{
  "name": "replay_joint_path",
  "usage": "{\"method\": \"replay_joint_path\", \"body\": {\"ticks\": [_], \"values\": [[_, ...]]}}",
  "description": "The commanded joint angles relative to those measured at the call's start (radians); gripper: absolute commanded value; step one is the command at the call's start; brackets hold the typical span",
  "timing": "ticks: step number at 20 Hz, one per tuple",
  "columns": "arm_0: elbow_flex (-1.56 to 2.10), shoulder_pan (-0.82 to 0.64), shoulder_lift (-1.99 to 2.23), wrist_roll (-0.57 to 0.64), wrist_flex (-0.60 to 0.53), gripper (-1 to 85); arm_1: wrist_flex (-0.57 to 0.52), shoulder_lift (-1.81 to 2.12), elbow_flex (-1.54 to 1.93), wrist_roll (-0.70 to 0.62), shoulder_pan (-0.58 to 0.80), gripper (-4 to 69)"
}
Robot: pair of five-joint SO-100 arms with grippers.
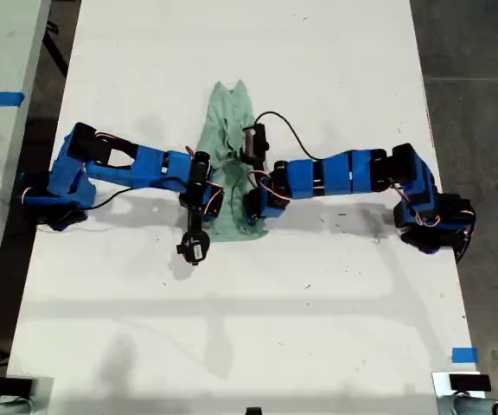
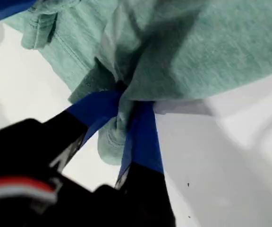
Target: Fold tshirt
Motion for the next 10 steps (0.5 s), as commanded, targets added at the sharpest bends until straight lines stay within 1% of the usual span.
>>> {"method": "replay_joint_path", "body": {"ticks": [1,6,8,10], "values": [[-0.006,0.006,-0.005,-0.008,-0.006,0.1,0.009,-0.011,0.0,0.0,-0.015,-2.1],[-0.02,0.009,-0.008,-0.003,-0.009,0.1,0.008,-0.008,-0.018,-0.005,-0.029,-2.1],[-0.054,0.014,0.0,0.006,0.017,0.0,0.049,-0.002,-0.061,-0.011,-0.04,-2.1],[-0.129,0.034,0.009,0.014,0.074,0.0,0.1,0.034,-0.101,-0.015,-0.058,-2.1]]}}
